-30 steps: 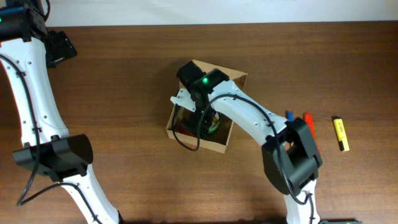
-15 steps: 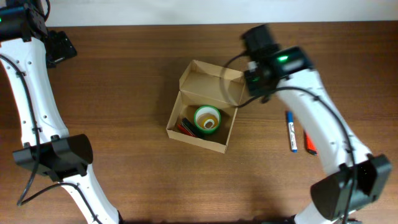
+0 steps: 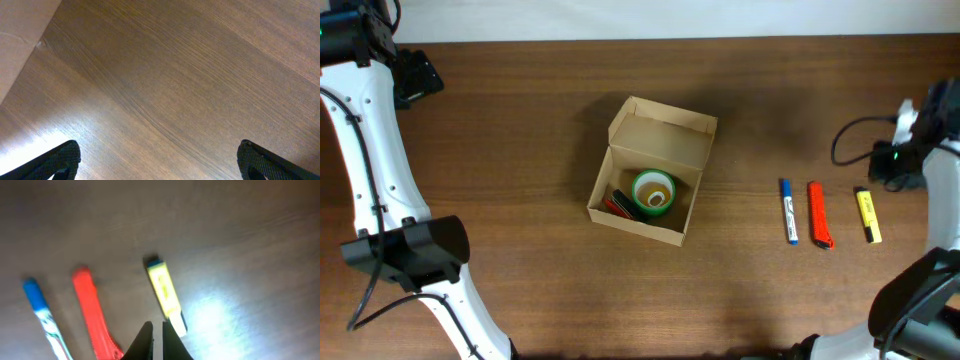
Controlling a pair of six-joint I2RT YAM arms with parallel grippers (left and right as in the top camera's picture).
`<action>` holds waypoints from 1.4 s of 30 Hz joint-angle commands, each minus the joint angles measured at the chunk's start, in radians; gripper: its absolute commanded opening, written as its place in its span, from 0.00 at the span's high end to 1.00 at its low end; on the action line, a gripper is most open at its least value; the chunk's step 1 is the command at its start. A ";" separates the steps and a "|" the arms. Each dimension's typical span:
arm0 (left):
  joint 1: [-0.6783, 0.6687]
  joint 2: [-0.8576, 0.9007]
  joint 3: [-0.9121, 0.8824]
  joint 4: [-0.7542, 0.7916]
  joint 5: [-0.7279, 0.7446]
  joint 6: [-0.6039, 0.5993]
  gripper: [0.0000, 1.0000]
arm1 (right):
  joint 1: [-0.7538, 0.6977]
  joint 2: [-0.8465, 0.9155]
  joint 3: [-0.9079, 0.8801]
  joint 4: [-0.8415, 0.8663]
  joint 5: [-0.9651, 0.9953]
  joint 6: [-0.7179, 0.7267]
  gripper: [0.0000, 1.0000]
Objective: Pack container
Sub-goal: 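Move the right gripper to the yellow highlighter and grasp it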
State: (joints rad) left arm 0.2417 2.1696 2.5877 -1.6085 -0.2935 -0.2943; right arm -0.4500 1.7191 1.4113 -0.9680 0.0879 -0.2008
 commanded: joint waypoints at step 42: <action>0.003 0.017 -0.003 -0.001 0.003 0.004 0.00 | -0.146 0.251 -0.243 0.222 0.022 -0.233 0.51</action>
State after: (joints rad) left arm 0.2417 2.1696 2.5877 -1.6089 -0.2939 -0.2939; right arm -0.5976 1.9129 1.1809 -0.7574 0.0837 -0.4297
